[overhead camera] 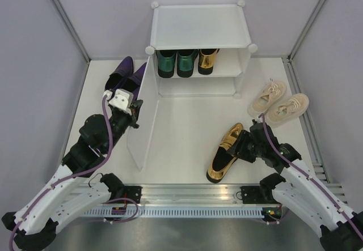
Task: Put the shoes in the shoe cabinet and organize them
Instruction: Pick up the shoe from the center of the board.
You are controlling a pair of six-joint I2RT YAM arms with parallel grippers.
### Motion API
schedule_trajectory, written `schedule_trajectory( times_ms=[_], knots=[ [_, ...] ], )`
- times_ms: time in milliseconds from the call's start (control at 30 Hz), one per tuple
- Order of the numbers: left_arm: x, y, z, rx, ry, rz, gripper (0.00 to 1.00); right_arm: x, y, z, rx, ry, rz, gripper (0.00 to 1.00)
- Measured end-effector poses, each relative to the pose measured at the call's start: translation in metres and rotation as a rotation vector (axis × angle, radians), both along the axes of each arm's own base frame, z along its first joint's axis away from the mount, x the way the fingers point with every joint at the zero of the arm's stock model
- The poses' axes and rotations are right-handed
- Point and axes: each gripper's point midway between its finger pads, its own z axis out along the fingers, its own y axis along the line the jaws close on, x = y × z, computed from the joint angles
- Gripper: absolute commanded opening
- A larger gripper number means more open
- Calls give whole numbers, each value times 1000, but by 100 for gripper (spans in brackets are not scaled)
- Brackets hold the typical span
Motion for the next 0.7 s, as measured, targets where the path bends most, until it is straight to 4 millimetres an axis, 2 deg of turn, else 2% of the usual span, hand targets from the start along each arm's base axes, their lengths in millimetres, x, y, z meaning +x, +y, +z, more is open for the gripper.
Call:
schedule_trajectory(
  times_ms=[333,467,533,567,700],
  knots=[
    [0,0,0,0,0,0,2,-17,-5,-17,-61,75,40,57],
    [0,-1,0,1,1,-2,2,-25,-3,-33,-67,112,64,51],
    [0,-1,0,1,1,-4,2,-25,-1,-37,-63,120,71,44],
    [0,-1,0,1,1,-5,2,-23,2,-36,-56,114,77,35],
    [-1,-2,-1,2,2,-6,2,-22,3,-33,-69,116,103,10]
  ],
)
